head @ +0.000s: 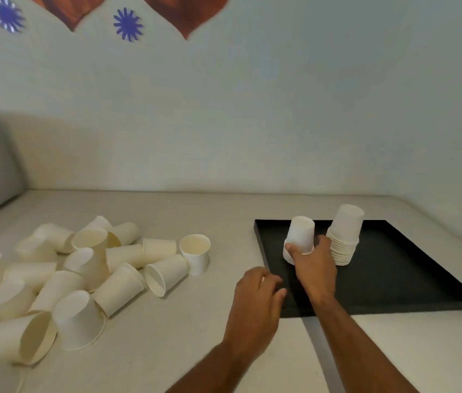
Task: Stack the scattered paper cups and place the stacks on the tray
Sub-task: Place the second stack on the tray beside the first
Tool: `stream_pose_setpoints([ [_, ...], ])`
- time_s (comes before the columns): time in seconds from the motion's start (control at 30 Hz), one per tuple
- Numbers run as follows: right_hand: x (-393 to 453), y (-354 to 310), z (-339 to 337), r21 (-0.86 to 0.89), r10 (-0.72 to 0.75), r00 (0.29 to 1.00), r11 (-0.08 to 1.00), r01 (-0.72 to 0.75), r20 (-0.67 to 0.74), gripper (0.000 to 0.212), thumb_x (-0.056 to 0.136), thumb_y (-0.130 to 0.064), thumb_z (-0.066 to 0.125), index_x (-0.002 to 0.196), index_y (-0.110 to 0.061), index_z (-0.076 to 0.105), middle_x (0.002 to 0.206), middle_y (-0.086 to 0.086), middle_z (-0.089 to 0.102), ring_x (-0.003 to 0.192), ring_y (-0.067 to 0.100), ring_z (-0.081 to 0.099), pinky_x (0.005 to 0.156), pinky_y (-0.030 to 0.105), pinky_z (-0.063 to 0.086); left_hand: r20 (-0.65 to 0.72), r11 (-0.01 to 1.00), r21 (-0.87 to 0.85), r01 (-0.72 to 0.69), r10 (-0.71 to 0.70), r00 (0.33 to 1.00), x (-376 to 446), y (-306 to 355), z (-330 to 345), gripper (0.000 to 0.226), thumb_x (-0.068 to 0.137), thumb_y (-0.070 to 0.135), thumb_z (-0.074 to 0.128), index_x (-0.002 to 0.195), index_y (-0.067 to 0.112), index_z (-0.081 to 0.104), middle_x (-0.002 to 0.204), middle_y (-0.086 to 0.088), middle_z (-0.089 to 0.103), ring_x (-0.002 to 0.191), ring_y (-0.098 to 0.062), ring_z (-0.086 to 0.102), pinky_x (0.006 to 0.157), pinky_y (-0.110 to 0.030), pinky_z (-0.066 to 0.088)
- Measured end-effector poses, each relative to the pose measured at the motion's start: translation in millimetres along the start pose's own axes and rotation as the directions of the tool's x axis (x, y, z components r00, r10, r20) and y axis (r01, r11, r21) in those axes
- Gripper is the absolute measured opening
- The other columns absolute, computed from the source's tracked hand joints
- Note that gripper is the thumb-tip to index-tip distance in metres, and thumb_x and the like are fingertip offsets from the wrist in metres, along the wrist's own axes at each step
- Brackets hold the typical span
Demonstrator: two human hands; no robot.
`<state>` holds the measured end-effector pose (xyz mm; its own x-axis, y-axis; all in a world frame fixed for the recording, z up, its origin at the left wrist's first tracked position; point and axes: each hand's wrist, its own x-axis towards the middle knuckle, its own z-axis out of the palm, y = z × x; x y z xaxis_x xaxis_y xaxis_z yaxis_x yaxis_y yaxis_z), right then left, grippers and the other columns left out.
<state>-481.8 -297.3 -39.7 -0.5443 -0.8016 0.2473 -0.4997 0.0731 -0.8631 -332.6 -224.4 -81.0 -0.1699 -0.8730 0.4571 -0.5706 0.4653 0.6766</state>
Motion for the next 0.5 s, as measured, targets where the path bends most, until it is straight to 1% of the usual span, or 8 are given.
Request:
stream_pose_setpoints([
  [0.07,-16.4,-11.0,-2.2,-0.003,0.031,0.998,1.0,-0.031,-0.049,0.074,0.084,-0.051,0.073,0.139,-0.016,0.038,0.131,0.009,0.059,0.114,0.032,0.062,0.088,0.045,0.054,-0.225,0.995,0.058,0.078,-0.063,0.972,-7.3,-6.0,-15.8,0.019,0.103,0.041,0.048,0.12,0.039,0.054,0.121,0.019,0.05,0.112,0.008,0.044,0.101,-0.019,0.041],
  [0.13,-37.3,-28.6,1.0,-0.043,-0.072,0.987,0.997,0.066,-0.141,0.066,0.086,-0.051,0.07,0.133,-0.016,0.04,0.126,0.01,0.059,0.11,0.03,0.062,0.085,0.045,0.057,-0.434,0.985,0.118,0.129,-0.066,0.899,-12.1,-13.9,-33.7,0.024,0.096,0.032,0.062,0.118,0.036,0.052,0.121,0.011,0.05,0.113,-0.006,0.046,0.097,-0.026,0.041],
  [0.23,-66.6,-56.5,18.8,-0.213,-0.313,0.919,0.94,0.265,-0.238,0.062,0.087,-0.042,0.072,0.13,-0.009,0.041,0.123,0.015,0.052,0.108,0.031,0.056,0.085,0.045,0.055,-0.593,0.974,0.065,0.216,-0.137,0.793,-17.3,-23.1,-60.9,0.04,0.088,0.018,0.071,0.119,0.029,0.048,0.117,0.006,0.045,0.112,-0.02,0.049,0.095,-0.036,0.041],
  [0.3,-79.4,-71.0,34.5,-0.246,-0.393,0.886,0.909,0.336,-0.244,0.062,0.087,-0.036,0.074,0.13,-0.007,0.04,0.121,0.018,0.049,0.106,0.031,0.054,0.085,0.045,0.055,-0.654,0.96,0.033,0.279,-0.19,0.732,-22.9,-31.4,-76.2,0.044,0.085,0.014,0.072,0.121,0.024,0.047,0.118,0.002,0.046,0.113,-0.025,0.048,0.094,-0.039,0.039],
  [0.33,-83.9,-75.0,43.3,-0.228,-0.42,0.885,0.898,0.375,-0.2,0.062,0.087,-0.035,0.073,0.132,-0.008,0.039,0.124,0.017,0.047,0.109,0.031,0.053,0.087,0.044,0.054,-0.679,0.951,0.026,0.309,-0.21,0.704,-25.4,-35.4,-82.6,0.047,0.083,0.012,0.073,0.122,0.021,0.047,0.119,0.001,0.047,0.113,-0.027,0.048,0.092,-0.042,0.04],
  [0.37,-87.2,-77.7,53.3,-0.184,-0.43,0.896,0.895,0.407,-0.109,0.063,0.089,-0.034,0.072,0.136,-0.011,0.038,0.129,0.014,0.045,0.114,0.029,0.052,0.092,0.042,0.053,-0.694,0.937,0.015,0.35,-0.242,0.678,-26.7,-39.0,-88.0,0.051,0.082,0.011,0.075,0.123,0.019,0.046,0.119,-0.001,0.046,0.115,-0.03,0.047,0.091,-0.046,0.043],
  [0.43,-91.4,-80.4,72.6,-0.037,-0.388,0.901,0.915,0.402,0.193,0.072,0.089,-0.033,0.071,0.147,-0.025,0.029,0.143,0.005,0.037,0.127,0.021,0.046,0.1,0.035,0.045,-0.697,0.903,-0.022,0.429,-0.322,0.641,-27.2,-45.1,-95.7,0.058,0.08,0.008,0.078,0.126,0.017,0.044,0.123,-0.005,0.046,0.12,-0.034,0.046,0.091,-0.054,0.045],
  [0.5,-93.9,-80.0,90.2,-0.008,-0.374,0.805,0.905,0.425,0.46,0.084,0.088,-0.032,0.074,0.152,-0.037,0.019,0.147,-0.002,0.033,0.13,0.017,0.041,0.102,0.032,0.037,-0.668,0.892,-0.024,0.45,-0.35,0.657,-26.5,-50.4,-99.3,0.06,0.081,0.007,0.079,0.129,0.014,0.044,0.125,-0.008,0.047,0.122,-0.036,0.047,0.094,-0.057,0.047],
])
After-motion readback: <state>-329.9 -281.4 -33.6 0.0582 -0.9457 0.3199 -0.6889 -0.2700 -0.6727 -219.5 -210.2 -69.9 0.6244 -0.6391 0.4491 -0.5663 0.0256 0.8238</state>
